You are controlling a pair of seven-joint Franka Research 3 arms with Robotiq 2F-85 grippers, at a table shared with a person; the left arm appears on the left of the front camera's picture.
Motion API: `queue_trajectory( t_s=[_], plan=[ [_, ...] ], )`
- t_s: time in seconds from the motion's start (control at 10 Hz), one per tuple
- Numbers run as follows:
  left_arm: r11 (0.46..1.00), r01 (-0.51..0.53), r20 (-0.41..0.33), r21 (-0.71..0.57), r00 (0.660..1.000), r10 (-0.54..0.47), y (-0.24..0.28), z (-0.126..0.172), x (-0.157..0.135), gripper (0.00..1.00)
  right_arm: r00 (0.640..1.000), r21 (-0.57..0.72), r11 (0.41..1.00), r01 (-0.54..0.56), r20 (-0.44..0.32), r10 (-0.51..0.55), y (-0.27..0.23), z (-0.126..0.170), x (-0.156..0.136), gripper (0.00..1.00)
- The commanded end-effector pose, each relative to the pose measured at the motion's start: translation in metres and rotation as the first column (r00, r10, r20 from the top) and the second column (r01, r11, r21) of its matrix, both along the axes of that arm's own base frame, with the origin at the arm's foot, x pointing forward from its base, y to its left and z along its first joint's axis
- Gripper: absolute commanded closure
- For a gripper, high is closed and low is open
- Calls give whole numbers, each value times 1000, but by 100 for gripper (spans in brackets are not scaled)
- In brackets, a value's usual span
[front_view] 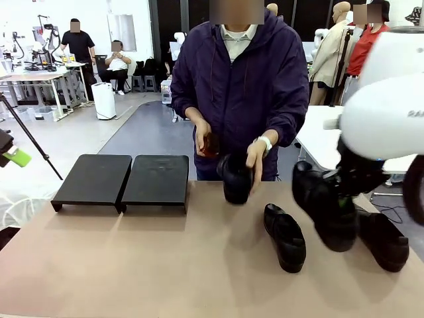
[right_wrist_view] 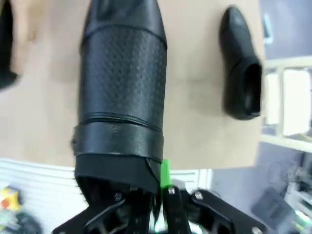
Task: Organize the shoes by placing them on the stand.
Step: Pick up one Shoe and place it in the middle of the table.
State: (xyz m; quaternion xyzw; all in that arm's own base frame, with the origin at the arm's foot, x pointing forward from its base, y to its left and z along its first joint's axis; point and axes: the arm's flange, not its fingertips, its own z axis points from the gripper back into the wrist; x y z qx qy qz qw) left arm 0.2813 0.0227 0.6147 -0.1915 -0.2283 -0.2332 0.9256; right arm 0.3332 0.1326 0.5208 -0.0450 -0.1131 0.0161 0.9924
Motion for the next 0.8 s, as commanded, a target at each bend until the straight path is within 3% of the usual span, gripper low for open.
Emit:
queue_trajectory(
  t_s=[0.0, 0.1, 0.4, 0.7],
  plan=[
    [1000, 13, 2, 0, 1000, -13, 2, 1, 0, 0, 999, 22, 999, 35, -23, -34, -47, 13, -13, 100],
    [1000, 13, 2, 0, 1000, -13, 2, 1, 0, 0, 993, 85, 990, 112, -33, -109, -97, 20, -25, 100],
    [1000, 13, 2, 0, 1000, -13, 2, 1, 0, 0, 977, 41, 979, 200, -81, -197, -193, 20, -47, 100],
    [1000, 13, 2, 0, 1000, -13, 2, 1, 0, 0, 966, 120, 960, 253, -86, -244, -232, 4, -53, 100]
  ],
)
